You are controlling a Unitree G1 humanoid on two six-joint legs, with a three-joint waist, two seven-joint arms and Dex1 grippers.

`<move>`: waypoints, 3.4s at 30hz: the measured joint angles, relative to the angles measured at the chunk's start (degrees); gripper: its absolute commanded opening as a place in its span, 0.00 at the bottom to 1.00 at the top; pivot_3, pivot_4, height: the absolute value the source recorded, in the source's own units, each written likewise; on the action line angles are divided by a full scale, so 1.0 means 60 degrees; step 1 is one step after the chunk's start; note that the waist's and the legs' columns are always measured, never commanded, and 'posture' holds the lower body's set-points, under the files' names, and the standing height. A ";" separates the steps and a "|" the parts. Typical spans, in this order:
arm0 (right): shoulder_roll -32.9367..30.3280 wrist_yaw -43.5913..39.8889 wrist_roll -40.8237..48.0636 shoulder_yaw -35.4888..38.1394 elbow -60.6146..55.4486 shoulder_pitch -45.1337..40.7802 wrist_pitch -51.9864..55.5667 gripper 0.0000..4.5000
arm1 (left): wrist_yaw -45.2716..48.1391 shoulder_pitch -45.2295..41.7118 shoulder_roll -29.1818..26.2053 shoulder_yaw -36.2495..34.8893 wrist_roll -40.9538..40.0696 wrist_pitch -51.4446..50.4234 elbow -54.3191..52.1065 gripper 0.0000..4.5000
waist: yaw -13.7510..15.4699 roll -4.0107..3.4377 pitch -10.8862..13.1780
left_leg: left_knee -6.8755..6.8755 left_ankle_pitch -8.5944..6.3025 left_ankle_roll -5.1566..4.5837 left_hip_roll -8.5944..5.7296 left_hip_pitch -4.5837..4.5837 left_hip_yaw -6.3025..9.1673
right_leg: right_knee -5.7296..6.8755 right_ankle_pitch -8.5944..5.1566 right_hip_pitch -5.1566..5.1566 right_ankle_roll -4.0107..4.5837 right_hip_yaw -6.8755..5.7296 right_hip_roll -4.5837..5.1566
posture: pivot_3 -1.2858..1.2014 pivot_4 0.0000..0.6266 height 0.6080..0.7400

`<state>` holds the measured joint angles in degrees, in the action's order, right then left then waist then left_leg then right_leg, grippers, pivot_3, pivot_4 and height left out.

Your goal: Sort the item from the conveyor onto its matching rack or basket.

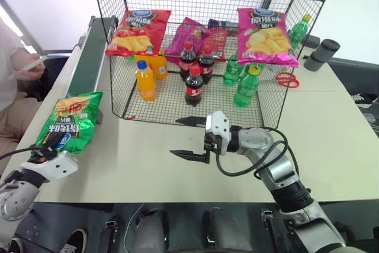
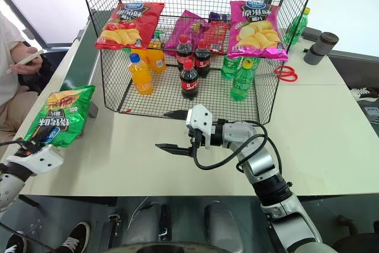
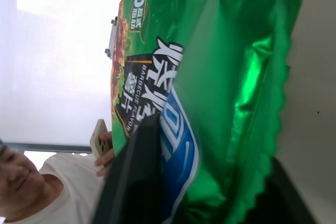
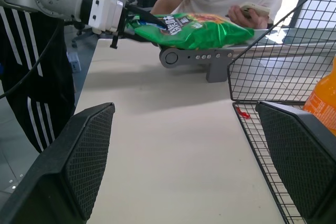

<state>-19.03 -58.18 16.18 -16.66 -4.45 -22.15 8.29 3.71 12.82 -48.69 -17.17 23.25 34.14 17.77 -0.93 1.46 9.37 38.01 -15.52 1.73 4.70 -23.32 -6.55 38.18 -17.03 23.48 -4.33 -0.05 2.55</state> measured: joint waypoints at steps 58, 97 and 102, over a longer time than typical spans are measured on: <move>-0.3072 -0.1428 0.7300 0.2918 -0.1605 -0.0264 0.8719 1.00 | 1.3172 -0.5806 0.2101 0.2701 -1.4946 -1.5796 -0.1480 0.03 | 0.0036 -0.0022 0.0013 | 0.0028 0.0008 0.0007 -0.0034 -0.0013 0.0102 | -0.0006 -0.0004 -0.0019 -0.0001 0.0009 -0.0051 | 0.52 0.24 1.00; -0.2625 -0.0698 0.6320 0.2138 -0.1238 -0.0572 0.8676 0.13 | 1.2473 -0.5631 0.3018 0.2264 -1.3348 -1.4256 -0.2268 0.07 | 0.0031 -0.0022 0.0014 | 0.0026 0.0007 0.0006 -0.0037 -0.0018 0.0101 | -0.0010 -0.0003 -0.0017 -0.0002 0.0008 -0.0042 | 0.52 0.24 1.00; -0.2643 -0.0783 0.6059 0.2135 -0.1225 -0.0574 0.8363 0.12 | 1.2104 -0.5642 0.2967 0.2136 -1.3366 -1.4546 -0.2232 0.54 | 0.0031 -0.0022 0.0014 | 0.0025 0.0007 0.0006 -0.0037 -0.0018 0.0102 | -0.0010 -0.0003 -0.0016 -0.0002 0.0008 -0.0043 | 0.52 0.24 1.00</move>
<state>-34.89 -62.88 52.53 -3.85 -11.80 -25.59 58.47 76.33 -21.03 -30.89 -4.35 -56.95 -53.13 4.38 -0.74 1.33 9.45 38.16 -15.47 1.77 4.48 -23.43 -5.94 38.12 -17.05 23.38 -4.35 0.00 2.29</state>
